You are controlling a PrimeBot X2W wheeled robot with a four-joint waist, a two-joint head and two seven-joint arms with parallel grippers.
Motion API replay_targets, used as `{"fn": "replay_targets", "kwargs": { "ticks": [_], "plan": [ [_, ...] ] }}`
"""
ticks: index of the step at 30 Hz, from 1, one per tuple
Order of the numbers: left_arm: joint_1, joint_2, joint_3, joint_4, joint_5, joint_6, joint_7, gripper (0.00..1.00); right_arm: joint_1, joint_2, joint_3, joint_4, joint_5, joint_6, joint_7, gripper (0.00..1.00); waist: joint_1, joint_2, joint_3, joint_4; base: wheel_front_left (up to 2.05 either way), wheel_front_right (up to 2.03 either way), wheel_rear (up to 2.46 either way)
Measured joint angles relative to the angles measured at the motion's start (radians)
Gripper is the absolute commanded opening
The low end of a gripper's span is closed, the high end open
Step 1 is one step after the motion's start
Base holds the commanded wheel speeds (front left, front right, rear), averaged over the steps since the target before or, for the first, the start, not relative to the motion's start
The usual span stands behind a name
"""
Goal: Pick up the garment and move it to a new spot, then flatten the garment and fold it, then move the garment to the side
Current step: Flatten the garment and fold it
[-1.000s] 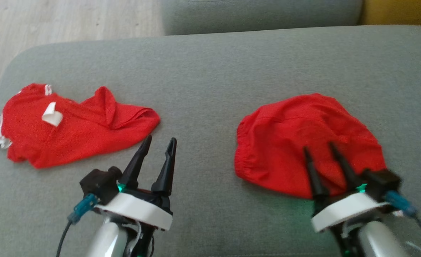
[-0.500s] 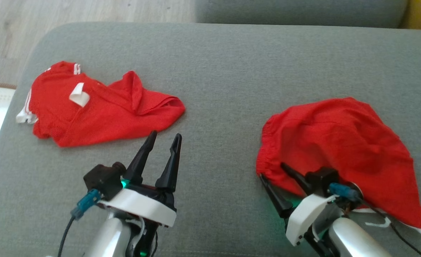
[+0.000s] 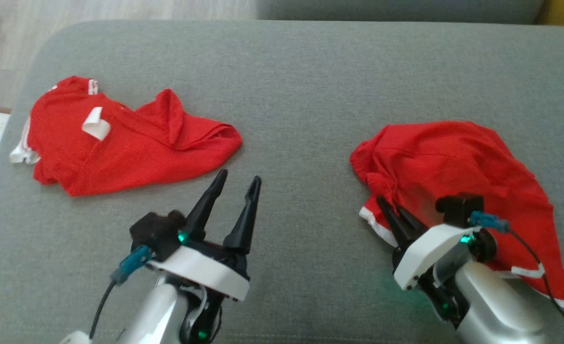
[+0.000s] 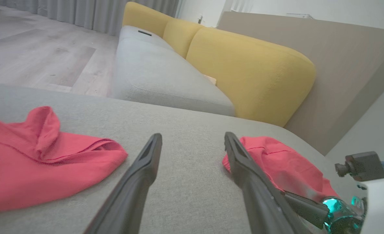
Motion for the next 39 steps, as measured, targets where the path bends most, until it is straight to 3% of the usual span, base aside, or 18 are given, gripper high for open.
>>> {"fn": "replay_targets", "kwargs": {
  "ticks": [6,7,8,9,10,23,30,39],
  "plan": [
    [-0.033,0.000,-0.029,0.005,0.007,0.000,0.000,1.00,-0.057,-0.024,0.022,0.053,-0.007,0.000,-0.005,0.00,0.0000,0.0000,0.017,-0.026,0.00,0.00,0.00],
    [-0.038,0.000,-0.030,0.006,0.007,0.000,0.000,1.00,-0.070,-0.025,0.032,0.067,-0.019,0.000,-0.008,0.10,0.0000,0.0000,0.021,-0.030,0.00,0.00,0.00],
    [-0.043,0.000,-0.031,0.006,0.007,0.000,0.000,1.00,-0.082,-0.025,0.044,0.080,-0.034,0.000,-0.016,0.29,0.0000,0.0000,0.025,-0.035,0.00,0.00,0.00],
    [-0.047,0.000,-0.033,0.006,0.007,0.000,0.000,1.00,-0.096,-0.025,0.060,0.095,-0.051,0.000,-0.020,0.55,0.0000,0.0000,0.029,-0.038,0.00,0.00,0.00],
    [-0.049,0.000,-0.035,0.006,0.007,0.000,0.000,1.00,-0.107,-0.024,0.070,0.110,-0.067,0.000,-0.027,1.00,0.0000,0.0000,0.032,-0.042,0.00,0.00,0.00],
    [-0.057,0.000,-0.037,0.019,0.007,0.000,0.000,1.00,-0.148,-0.016,0.110,0.181,-0.072,0.000,-0.135,1.00,0.0000,0.0000,0.016,-0.091,0.00,0.00,0.00],
    [-0.054,0.000,-0.024,0.021,0.009,-0.001,0.000,1.00,-0.116,-0.025,0.019,0.096,-0.011,0.000,-0.172,1.00,0.0000,0.0000,-0.013,-0.135,0.00,0.00,0.00],
    [-0.047,0.000,-0.053,0.072,0.044,-0.001,0.000,1.00,0.053,-0.049,-0.184,-0.022,0.015,0.000,-0.183,1.00,0.0000,0.0000,-0.022,-0.210,0.00,0.00,0.00]
  ]
}}
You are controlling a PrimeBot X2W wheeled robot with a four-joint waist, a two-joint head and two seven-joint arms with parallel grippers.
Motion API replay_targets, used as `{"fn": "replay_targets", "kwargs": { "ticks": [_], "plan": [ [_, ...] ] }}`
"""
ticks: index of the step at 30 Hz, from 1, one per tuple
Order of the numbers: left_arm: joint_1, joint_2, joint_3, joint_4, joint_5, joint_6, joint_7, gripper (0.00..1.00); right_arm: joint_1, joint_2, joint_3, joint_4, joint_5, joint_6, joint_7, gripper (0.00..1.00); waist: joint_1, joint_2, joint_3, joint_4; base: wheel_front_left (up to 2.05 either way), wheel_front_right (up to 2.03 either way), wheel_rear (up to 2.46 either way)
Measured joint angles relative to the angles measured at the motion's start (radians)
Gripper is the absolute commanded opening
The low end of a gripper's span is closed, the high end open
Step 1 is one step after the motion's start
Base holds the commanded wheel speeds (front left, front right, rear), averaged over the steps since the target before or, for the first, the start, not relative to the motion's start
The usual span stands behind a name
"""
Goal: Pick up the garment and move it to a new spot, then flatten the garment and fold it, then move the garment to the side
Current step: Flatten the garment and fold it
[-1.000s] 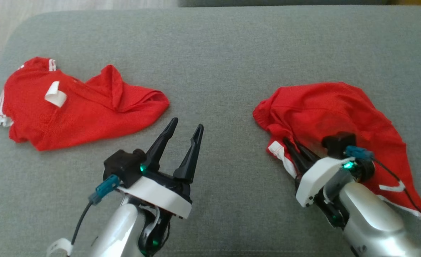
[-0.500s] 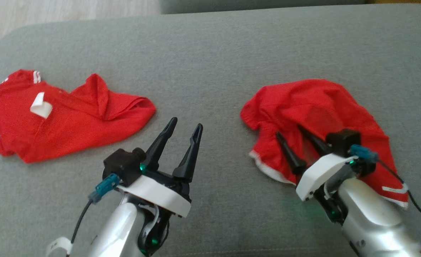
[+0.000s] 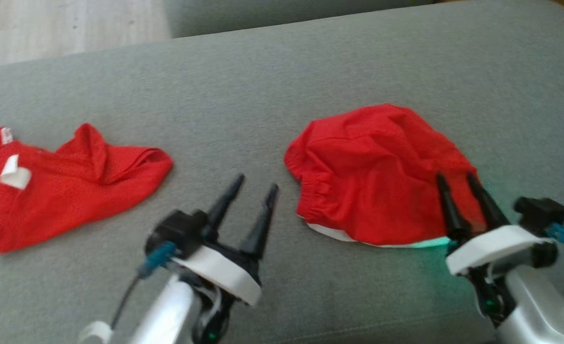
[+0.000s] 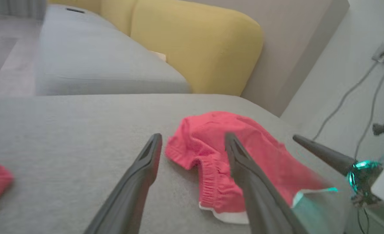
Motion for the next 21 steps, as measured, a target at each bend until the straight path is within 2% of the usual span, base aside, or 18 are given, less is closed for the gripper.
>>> {"fn": "replay_targets", "kwargs": {
  "ticks": [4,9,21],
  "plan": [
    [-0.001,0.008,-0.084,0.094,0.013,0.000,0.000,1.00,0.045,0.006,-0.080,-0.035,-0.016,0.000,-0.003,1.00,0.0000,0.0000,0.005,-0.036,0.00,0.00,0.00],
    [-0.019,0.040,-0.160,0.204,0.044,0.000,0.000,1.00,0.072,0.039,-0.113,-0.078,-0.063,0.000,0.007,1.00,0.0000,0.0000,0.014,-0.078,0.00,0.00,0.00],
    [-0.120,0.027,-0.165,0.349,0.119,0.000,0.000,1.00,0.088,0.075,-0.164,-0.170,-0.111,0.000,0.047,1.00,0.0000,0.0000,0.058,-0.142,0.00,0.00,0.00]
  ]
}}
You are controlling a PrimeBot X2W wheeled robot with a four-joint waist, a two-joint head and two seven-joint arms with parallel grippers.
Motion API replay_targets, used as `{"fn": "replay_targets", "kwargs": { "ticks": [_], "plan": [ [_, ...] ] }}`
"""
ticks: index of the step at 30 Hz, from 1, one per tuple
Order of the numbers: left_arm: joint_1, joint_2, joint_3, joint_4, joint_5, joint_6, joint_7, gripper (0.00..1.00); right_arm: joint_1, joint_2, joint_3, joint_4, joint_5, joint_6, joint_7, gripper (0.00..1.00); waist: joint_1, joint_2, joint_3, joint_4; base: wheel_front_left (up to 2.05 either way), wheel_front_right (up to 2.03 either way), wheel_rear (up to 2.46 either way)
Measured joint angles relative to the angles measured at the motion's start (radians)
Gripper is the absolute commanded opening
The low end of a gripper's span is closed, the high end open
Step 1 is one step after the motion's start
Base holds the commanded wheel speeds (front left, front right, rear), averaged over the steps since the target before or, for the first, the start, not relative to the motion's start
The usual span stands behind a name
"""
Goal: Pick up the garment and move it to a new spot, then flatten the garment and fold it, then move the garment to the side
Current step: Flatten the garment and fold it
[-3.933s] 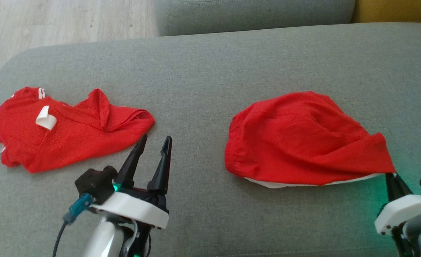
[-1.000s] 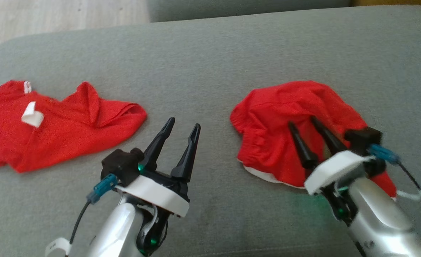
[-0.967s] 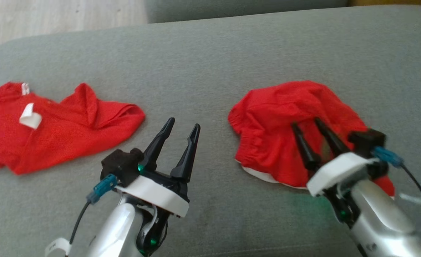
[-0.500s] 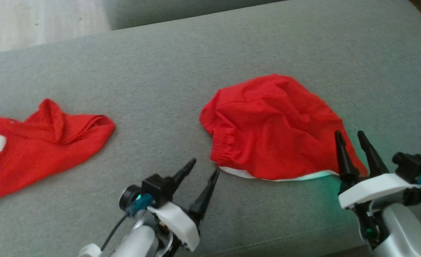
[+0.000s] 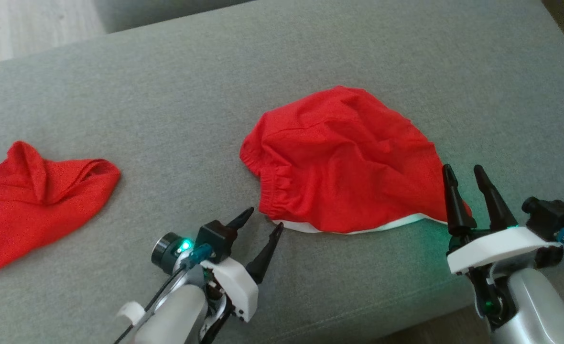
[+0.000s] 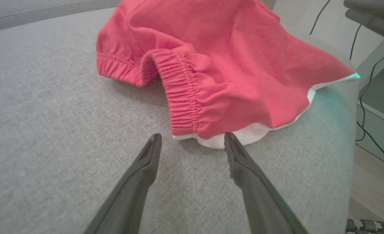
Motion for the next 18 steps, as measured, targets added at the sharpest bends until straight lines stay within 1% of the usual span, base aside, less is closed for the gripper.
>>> {"fn": "replay_targets", "kwargs": {
  "ticks": [5,13,14,15,16,18],
  "plan": [
    [-0.033,-0.006,-0.001,0.037,0.024,0.000,0.000,1.00,0.002,0.019,-0.008,-0.018,-0.007,0.000,0.010,1.00,0.0000,0.0000,0.020,-0.017,0.00,0.00,0.00],
    [-0.057,-0.013,0.002,0.065,0.041,-0.006,0.000,1.00,0.002,0.021,-0.018,-0.027,-0.013,0.000,0.018,1.00,0.0000,0.0000,0.036,-0.025,0.00,0.00,0.00],
    [-0.060,-0.013,0.001,0.068,0.041,-0.007,0.000,0.91,0.002,0.022,-0.022,-0.027,-0.014,0.000,0.020,1.00,0.0000,0.0000,0.037,-0.025,0.00,0.00,0.00],
    [-0.061,-0.015,0.003,0.069,0.041,-0.007,0.000,0.05,0.002,0.024,-0.036,-0.021,-0.023,0.000,0.023,1.00,0.0000,0.0000,0.036,-0.021,0.00,0.00,0.00],
    [-0.061,-0.015,0.003,0.069,0.041,-0.007,0.000,0.00,0.002,0.024,-0.036,-0.021,-0.023,0.000,0.023,1.00,0.0000,0.0000,0.036,-0.021,0.00,0.00,0.00],
    [-0.060,-0.016,0.017,0.061,0.041,-0.007,0.000,0.00,0.008,0.026,-0.056,-0.001,-0.052,0.000,0.039,1.00,0.0000,0.0000,0.031,-0.013,0.00,0.00,0.00]
  ]
}}
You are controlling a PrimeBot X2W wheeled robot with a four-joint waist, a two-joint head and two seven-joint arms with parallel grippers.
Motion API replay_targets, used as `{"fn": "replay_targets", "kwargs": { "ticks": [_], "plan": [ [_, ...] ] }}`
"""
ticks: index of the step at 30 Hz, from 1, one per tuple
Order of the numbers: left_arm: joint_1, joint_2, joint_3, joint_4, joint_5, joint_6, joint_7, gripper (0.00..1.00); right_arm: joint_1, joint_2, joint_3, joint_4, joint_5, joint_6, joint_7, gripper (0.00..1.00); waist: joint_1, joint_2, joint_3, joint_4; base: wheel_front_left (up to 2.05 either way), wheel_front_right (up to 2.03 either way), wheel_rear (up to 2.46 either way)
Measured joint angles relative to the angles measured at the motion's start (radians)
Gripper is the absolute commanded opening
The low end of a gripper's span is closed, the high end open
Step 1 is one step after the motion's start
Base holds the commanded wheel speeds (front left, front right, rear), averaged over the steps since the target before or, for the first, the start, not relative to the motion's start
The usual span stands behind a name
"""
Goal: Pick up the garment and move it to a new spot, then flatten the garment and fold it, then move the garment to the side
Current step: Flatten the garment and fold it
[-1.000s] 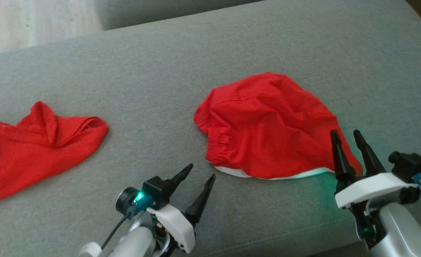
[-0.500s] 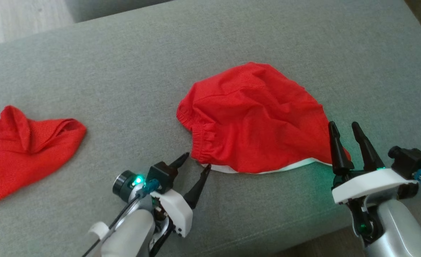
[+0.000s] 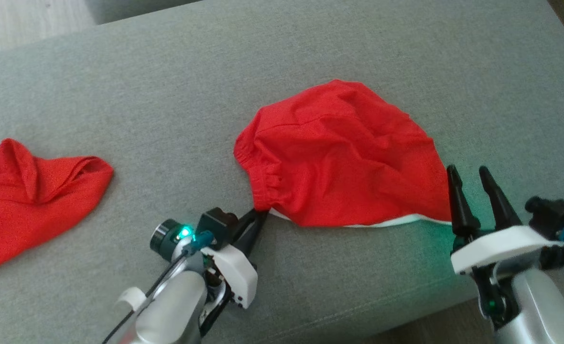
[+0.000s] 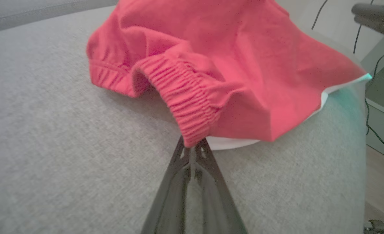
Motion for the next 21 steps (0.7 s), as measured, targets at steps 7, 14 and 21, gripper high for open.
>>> {"fn": "replay_targets", "kwargs": {
  "ticks": [7,14,21],
  "plan": [
    [0.009,-0.001,0.029,-0.045,0.001,0.000,0.000,0.00,0.087,0.018,-0.036,0.042,-0.023,0.000,0.034,1.00,0.0000,0.0000,-0.019,0.022,0.00,0.00,0.00],
    [0.036,-0.002,0.049,-0.076,0.011,0.000,0.000,0.00,0.151,0.025,-0.037,0.069,-0.024,0.000,0.066,1.00,0.0000,0.0000,-0.029,0.040,0.00,0.00,0.00],
    [0.038,-0.005,0.050,-0.087,0.016,0.000,0.000,0.00,0.141,0.049,-0.053,0.120,-0.022,0.000,0.065,1.00,0.0000,0.0000,-0.029,0.051,0.00,0.00,0.00]
  ]
}}
